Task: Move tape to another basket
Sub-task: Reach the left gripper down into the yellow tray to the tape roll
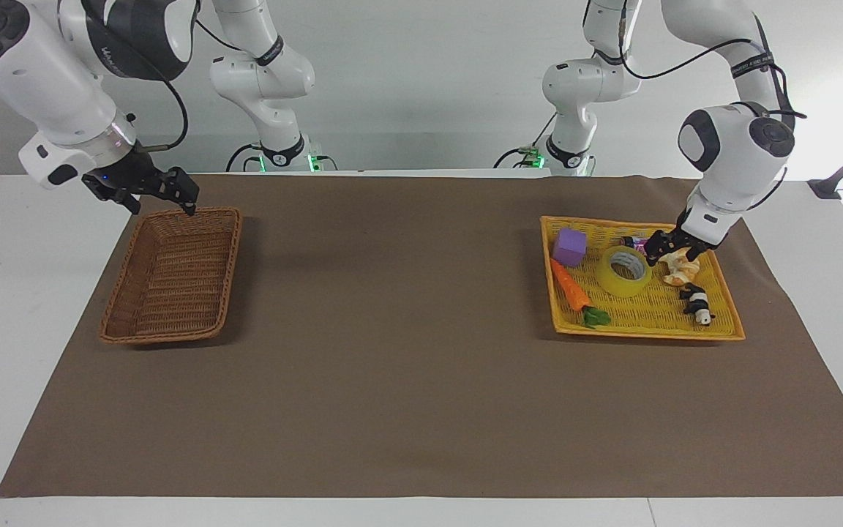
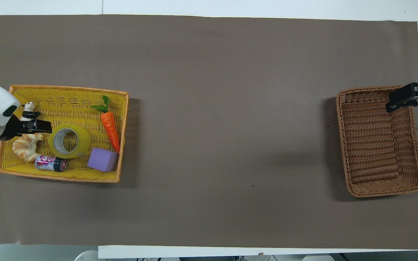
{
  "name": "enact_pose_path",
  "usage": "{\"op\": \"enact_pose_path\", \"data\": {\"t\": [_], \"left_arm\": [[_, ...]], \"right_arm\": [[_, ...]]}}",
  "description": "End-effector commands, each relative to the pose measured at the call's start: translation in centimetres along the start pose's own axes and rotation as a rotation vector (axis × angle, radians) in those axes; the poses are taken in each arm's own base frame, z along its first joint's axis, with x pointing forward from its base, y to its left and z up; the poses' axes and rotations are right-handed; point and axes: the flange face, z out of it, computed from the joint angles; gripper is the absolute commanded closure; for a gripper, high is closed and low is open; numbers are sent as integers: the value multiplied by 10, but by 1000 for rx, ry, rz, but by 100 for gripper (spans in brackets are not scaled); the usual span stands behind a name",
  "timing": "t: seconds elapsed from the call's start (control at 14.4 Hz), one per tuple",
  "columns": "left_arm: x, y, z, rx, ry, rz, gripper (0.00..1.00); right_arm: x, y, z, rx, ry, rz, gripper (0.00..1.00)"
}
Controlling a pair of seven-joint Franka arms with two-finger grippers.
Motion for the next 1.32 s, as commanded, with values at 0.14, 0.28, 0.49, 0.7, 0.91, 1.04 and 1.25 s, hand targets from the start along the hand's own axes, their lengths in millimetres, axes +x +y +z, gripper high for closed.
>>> {"op": "enact_pose_path", "data": {"t": [0.14,0.28,0.49,0.7,0.91,1.04,1.25], "left_arm": [[1,-3,19,-1,9,8,1],[-4,8,30,-1,-14,13,1],[-7,13,45,-1,26,27,1],[-11,13,53,-3,23,19,1],[-25,12,62,-2,-2,31,2],[-25,13,62,-2,3,25,2],[-24,14,69,-2,-5,22,2]], "right_arm": [[-6,1,0,-5,16,-3,0],[-6,1,1,-5,14,-3,0],[-6,1,1,-5,14,-3,0],[-6,1,1,-5,14,-3,0],[-6,1,0,-5,16,-3,0],[-6,1,1,-5,14,-3,0],[-6,1,1,-5,14,-3,0]]}}
